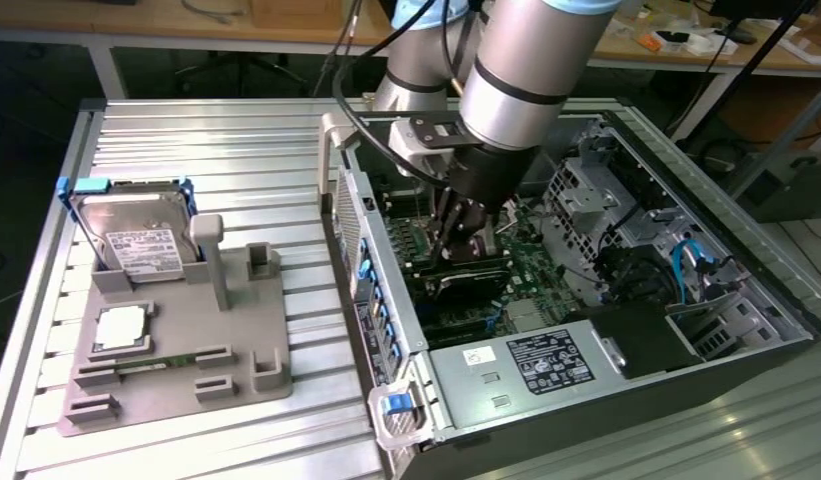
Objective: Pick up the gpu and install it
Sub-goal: 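Press down on the gpu until it lock into place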
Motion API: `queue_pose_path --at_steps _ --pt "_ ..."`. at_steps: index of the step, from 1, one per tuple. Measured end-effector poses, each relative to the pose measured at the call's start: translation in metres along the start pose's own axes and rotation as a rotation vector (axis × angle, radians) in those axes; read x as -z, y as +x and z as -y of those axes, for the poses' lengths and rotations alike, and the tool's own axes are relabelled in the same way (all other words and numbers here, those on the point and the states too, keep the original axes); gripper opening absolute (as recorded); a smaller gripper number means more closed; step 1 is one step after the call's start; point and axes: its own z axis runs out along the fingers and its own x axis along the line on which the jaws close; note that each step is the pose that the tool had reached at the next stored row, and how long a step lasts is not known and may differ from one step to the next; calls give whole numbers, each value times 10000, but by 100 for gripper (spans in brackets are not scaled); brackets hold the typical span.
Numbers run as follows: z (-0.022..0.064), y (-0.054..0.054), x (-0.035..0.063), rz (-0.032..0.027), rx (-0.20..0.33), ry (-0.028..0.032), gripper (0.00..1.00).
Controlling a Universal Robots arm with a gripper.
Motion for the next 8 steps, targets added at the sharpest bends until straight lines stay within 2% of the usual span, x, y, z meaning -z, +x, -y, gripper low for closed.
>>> queue_pose_path --at_steps 8 --pt "-105 -5 9 9 -151 -30 11"
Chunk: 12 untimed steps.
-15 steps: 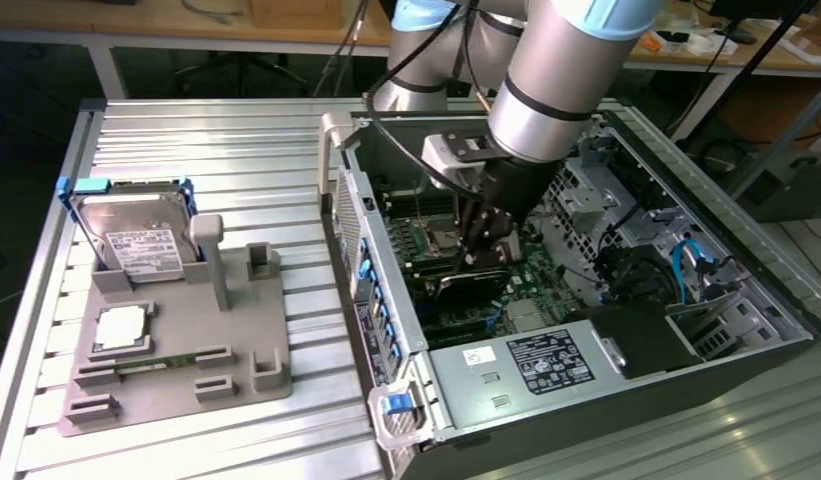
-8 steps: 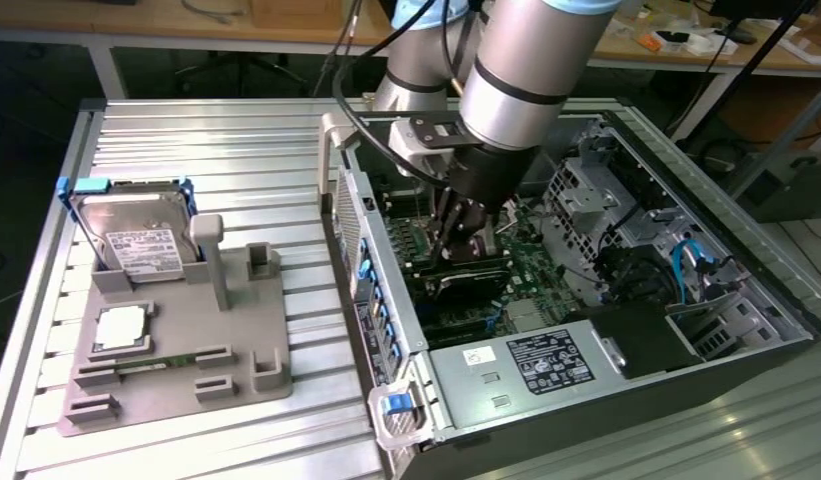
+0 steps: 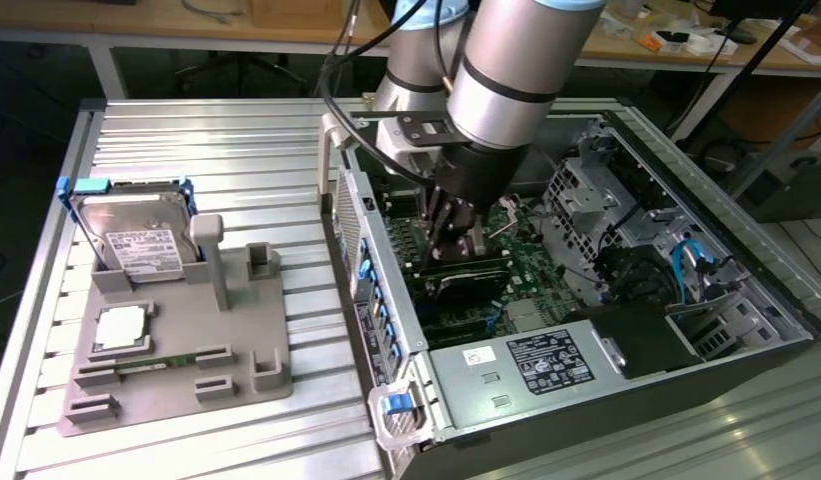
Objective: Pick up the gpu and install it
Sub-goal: 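Press down on the gpu until it lock into place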
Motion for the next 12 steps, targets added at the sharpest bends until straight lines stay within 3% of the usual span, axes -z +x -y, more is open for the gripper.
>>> queue_pose_path --at_steps 12 --pt "-139 -4 1 19 -181 -186 11"
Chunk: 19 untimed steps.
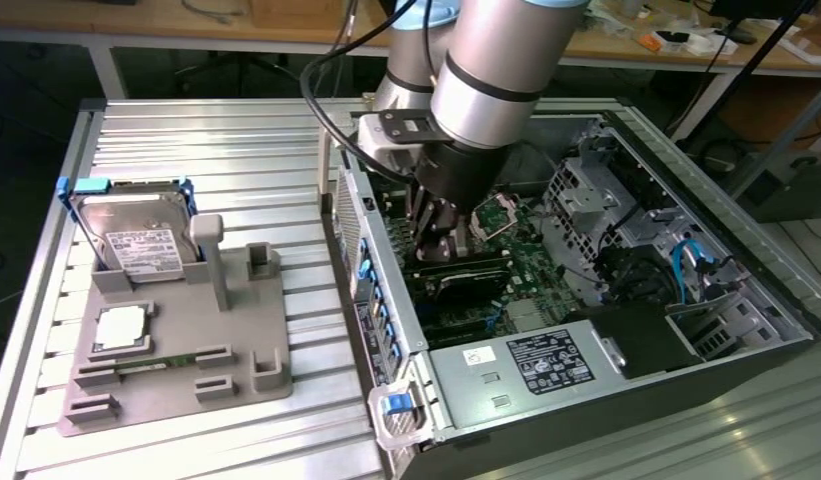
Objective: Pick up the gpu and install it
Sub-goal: 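Press down on the gpu until it lock into place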
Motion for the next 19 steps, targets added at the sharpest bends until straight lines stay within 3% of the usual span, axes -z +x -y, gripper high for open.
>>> queue_pose_path --at_steps 10,13,19 --pt "-106 -2 68 8 -78 -48 11" --pt "-120 -1 99 10 -107 -116 11" --pt "-170 -2 105 16 -170 -163 11"
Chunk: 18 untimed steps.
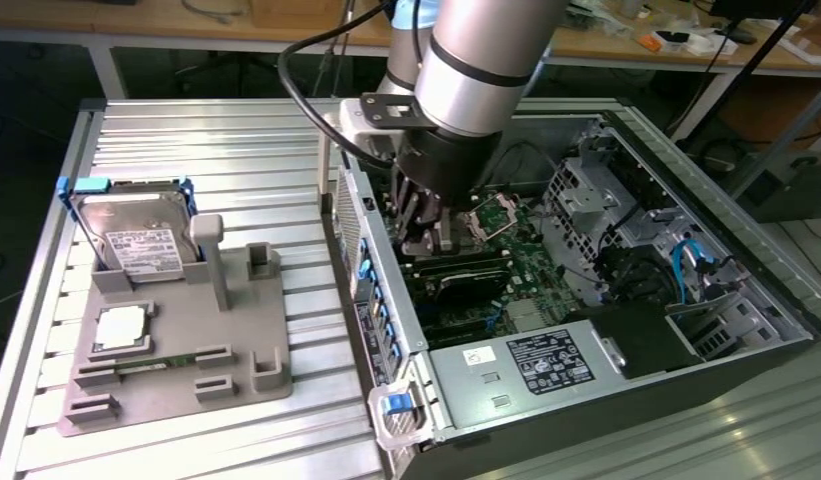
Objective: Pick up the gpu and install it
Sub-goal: 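Press down on the gpu until it lock into place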
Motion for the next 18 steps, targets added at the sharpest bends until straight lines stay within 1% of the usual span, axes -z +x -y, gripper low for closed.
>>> queue_pose_path --at_steps 5,9,10,12,13,16,18 --pt "-11 0 -17 2 -10 -1 11" --pt "-6 2 -86 -13 -12 -8 11" --pt "-1 0 -125 18 -9 15 11" --pt "0 -2 -155 7 -12 6 11" --pt "1 -2 -163 -2 -13 0 11" --pt "7 -3 -175 -1 -10 1 11" --pt "35 -3 -175 -1 -12 1 11"
